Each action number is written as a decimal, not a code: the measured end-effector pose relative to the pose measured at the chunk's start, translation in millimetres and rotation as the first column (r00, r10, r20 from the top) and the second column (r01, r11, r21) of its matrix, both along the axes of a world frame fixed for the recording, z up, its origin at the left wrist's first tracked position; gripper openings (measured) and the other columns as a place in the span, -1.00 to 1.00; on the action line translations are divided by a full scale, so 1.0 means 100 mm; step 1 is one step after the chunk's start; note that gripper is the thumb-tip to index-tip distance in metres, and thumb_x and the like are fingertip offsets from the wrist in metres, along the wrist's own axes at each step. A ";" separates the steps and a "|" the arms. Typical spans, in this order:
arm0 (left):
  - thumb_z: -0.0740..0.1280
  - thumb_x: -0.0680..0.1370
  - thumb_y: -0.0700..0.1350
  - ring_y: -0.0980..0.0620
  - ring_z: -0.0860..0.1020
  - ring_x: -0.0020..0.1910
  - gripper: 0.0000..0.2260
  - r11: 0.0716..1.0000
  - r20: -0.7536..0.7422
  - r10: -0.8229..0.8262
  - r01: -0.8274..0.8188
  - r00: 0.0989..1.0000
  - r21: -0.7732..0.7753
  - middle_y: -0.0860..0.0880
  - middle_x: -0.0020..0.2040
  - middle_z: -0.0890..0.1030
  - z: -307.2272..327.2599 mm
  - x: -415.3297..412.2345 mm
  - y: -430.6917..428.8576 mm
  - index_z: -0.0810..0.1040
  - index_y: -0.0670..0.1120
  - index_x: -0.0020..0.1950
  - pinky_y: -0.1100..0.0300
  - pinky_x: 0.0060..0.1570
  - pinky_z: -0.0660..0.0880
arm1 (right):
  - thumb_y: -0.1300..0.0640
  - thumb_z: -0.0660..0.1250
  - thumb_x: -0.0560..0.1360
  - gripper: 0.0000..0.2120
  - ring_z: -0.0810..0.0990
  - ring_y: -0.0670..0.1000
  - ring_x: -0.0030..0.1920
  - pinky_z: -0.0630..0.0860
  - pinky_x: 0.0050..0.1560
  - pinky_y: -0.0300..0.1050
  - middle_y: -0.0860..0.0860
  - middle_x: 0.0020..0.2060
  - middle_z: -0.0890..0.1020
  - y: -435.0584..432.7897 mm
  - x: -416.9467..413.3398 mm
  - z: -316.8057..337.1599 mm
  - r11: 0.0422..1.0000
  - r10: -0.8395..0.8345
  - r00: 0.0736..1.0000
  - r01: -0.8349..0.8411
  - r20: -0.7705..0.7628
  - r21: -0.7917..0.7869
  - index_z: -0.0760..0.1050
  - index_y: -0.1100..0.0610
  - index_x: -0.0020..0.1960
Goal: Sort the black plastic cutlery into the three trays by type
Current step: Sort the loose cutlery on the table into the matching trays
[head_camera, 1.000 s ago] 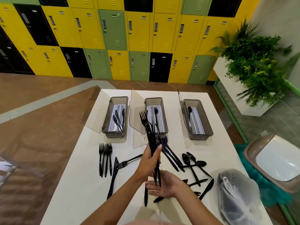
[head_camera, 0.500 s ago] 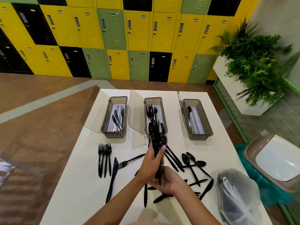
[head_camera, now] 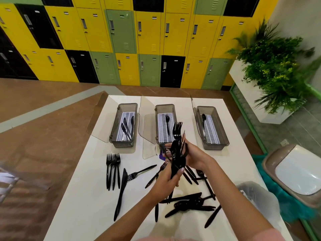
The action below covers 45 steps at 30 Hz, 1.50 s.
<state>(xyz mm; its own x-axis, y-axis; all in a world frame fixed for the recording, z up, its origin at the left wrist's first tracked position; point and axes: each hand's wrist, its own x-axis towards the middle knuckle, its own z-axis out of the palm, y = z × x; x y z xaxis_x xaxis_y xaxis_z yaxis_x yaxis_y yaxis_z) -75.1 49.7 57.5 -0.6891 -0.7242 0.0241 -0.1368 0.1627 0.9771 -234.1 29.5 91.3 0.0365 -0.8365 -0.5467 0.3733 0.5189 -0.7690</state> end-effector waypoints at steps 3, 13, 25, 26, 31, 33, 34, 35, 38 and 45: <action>0.21 0.62 -0.02 0.15 0.40 -0.37 -0.73 1.000 0.011 -0.015 0.015 1.000 0.011 0.14 -0.39 0.38 -0.01 0.01 -0.02 0.35 0.01 0.32 0.20 -0.27 0.49 | -0.28 -0.02 0.60 -0.37 0.59 0.21 0.13 0.36 0.37 0.17 0.31 0.19 0.55 0.01 -0.02 -0.05 0.998 0.055 0.983 -0.061 0.175 0.028 0.51 0.16 0.31; 0.20 0.63 -0.06 0.12 0.37 -0.35 -0.77 0.997 0.015 -0.042 0.041 0.999 0.060 0.14 -0.37 0.36 0.01 0.06 -0.02 0.37 -0.01 0.29 0.15 -0.28 0.46 | -0.25 0.01 0.58 -0.35 0.65 0.03 0.03 0.60 0.01 -0.02 0.15 0.07 0.65 -0.07 -0.01 0.05 0.978 -0.120 0.955 0.161 0.272 -0.133 0.53 0.26 0.24; 0.18 0.64 -0.11 0.07 0.35 -0.36 -0.95 0.981 -0.023 0.025 -0.020 0.999 0.193 -0.04 -0.34 0.33 0.05 0.14 -0.07 0.42 -0.04 0.06 0.23 -0.28 0.45 | 0.38 0.31 0.51 -0.88 0.63 -0.01 -0.11 0.61 -0.10 -0.21 0.06 -0.13 0.64 -0.15 -0.27 0.32 0.676 -0.660 0.727 0.464 -0.190 -0.573 0.54 0.20 -0.08; 0.18 0.64 -0.11 0.06 0.36 -0.35 -0.94 0.977 -0.024 0.037 -0.031 0.999 0.209 -0.05 -0.33 0.34 0.06 0.15 -0.07 0.41 -0.01 -0.02 0.25 -0.28 0.46 | 0.38 0.24 0.56 -0.87 0.62 0.00 -0.12 0.60 -0.13 -0.21 0.08 -0.11 0.63 -0.13 -0.27 0.31 0.696 -0.644 0.738 0.454 -0.202 -0.556 0.47 0.18 -0.06; 0.22 0.62 -0.08 0.04 0.40 -0.34 -0.88 0.948 -0.022 0.110 -0.098 0.994 0.303 -0.05 -0.29 0.42 0.06 0.17 -0.15 0.41 -0.04 -0.11 0.29 -0.30 0.44 | 0.32 0.08 0.63 -0.83 0.37 -0.07 -0.37 0.29 -0.31 -0.23 0.15 -0.06 0.62 0.08 -0.03 0.16 0.909 -0.385 0.885 0.316 -0.260 -0.271 0.17 0.08 0.07; 0.23 0.61 -0.09 0.07 0.41 -0.37 -0.90 0.942 -0.040 0.130 -0.111 0.991 0.317 -0.04 -0.29 0.44 0.06 0.16 -0.18 0.44 -0.07 -0.08 0.30 -0.33 0.43 | 0.17 0.20 0.62 -0.71 0.41 -0.15 -0.39 0.30 -0.33 -0.25 0.10 -0.04 0.63 0.18 0.11 0.06 0.967 -0.243 0.917 0.201 -0.315 -0.159 0.11 0.09 0.22; 0.24 0.61 -0.09 0.08 0.41 -0.38 -0.92 0.939 -0.049 0.135 -0.112 0.990 0.325 -0.04 -0.30 0.46 0.06 0.16 -0.20 0.45 -0.08 -0.05 0.30 -0.33 0.43 | 0.10 0.26 0.59 -0.61 0.44 -0.19 -0.38 0.31 -0.34 -0.28 0.06 -0.03 0.62 0.22 0.17 0.01 0.976 -0.206 0.926 0.174 -0.317 -0.127 0.10 0.09 0.26; 0.25 0.61 -0.09 0.09 0.41 -0.39 -0.92 0.937 -0.057 0.137 -0.111 0.989 0.332 -0.03 -0.30 0.47 0.06 0.15 -0.20 0.47 -0.08 -0.02 0.29 -0.34 0.43 | 0.06 0.31 0.56 -0.54 0.45 -0.20 -0.37 0.32 -0.34 -0.28 0.03 -0.04 0.61 0.25 0.21 -0.04 0.980 -0.195 0.933 0.170 -0.304 -0.108 0.09 0.09 0.29; 0.26 0.60 -0.09 0.09 0.41 -0.39 -0.89 0.936 -0.056 0.140 -0.114 0.989 0.333 -0.02 -0.30 0.49 0.02 0.16 -0.22 0.49 -0.09 0.07 0.28 -0.33 0.41 | 0.02 0.39 0.50 -0.40 0.36 -0.14 -0.35 0.30 -0.35 -0.26 -0.03 -0.12 0.59 0.27 0.25 -0.17 0.985 -0.175 0.944 0.166 -0.281 -0.057 0.07 0.09 0.33; 0.23 0.61 -0.04 0.09 0.41 -0.40 -0.80 0.944 -0.034 0.147 -0.130 0.989 0.305 -0.02 -0.27 0.53 0.00 0.15 -0.24 0.49 -0.10 0.16 0.27 -0.34 0.40 | 0.23 0.37 0.51 -0.52 0.39 -0.10 -0.35 0.29 -0.37 -0.26 0.02 -0.18 0.60 0.27 0.26 -0.25 0.968 -0.237 0.958 0.219 -0.161 -0.122 0.32 0.07 0.38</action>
<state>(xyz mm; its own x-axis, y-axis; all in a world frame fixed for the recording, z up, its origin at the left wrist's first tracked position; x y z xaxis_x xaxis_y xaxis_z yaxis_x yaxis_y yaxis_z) -60.2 25.7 57.0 -0.5854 -0.7917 -0.1745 -0.0814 -0.1567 0.9843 -207.7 56.6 66.6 -0.2488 -0.8634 -0.4388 0.3294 0.3506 -0.8767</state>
